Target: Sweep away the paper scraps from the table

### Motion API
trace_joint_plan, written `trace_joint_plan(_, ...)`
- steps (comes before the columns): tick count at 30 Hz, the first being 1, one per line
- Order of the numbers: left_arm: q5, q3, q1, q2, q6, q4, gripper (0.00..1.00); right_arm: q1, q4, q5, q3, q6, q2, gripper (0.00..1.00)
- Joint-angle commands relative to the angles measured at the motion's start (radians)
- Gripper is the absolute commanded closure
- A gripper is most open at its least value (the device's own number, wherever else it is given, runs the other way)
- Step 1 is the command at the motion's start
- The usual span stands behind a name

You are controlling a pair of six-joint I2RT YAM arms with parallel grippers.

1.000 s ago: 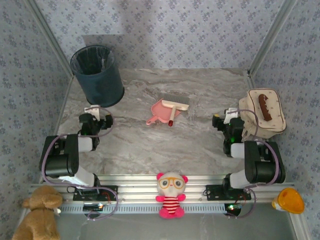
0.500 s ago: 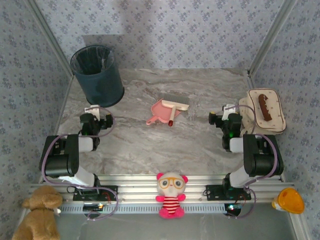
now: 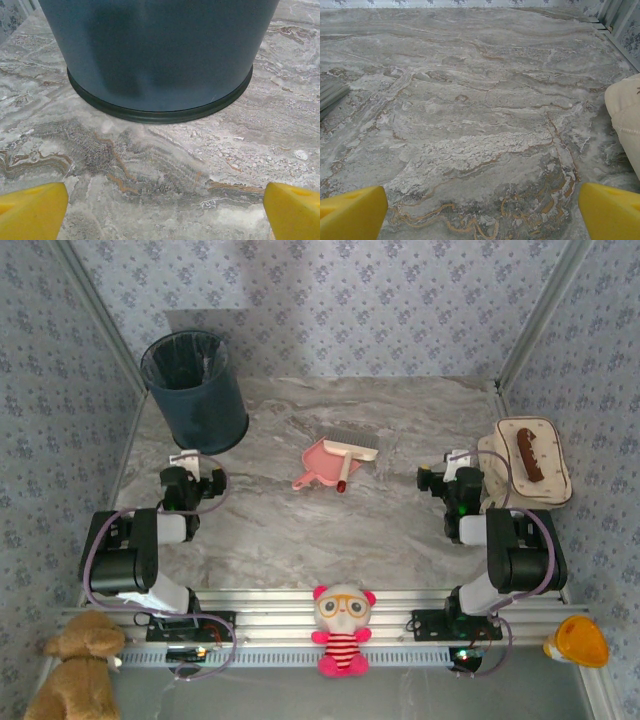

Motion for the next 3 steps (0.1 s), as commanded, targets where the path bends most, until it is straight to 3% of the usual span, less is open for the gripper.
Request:
trace_joint_plan(1,-0.009,0.019,-0.005,0.006,-0.001,0.022,0.0,-0.003,-0.005,-0.01,0.012,0.003,0.005,0.0)
trace_joint_plan(3,-0.01,0.015,-0.006,0.006,0.0,0.026,0.0,-0.003,-0.004,-0.009,0.011,0.003,0.006,0.0)
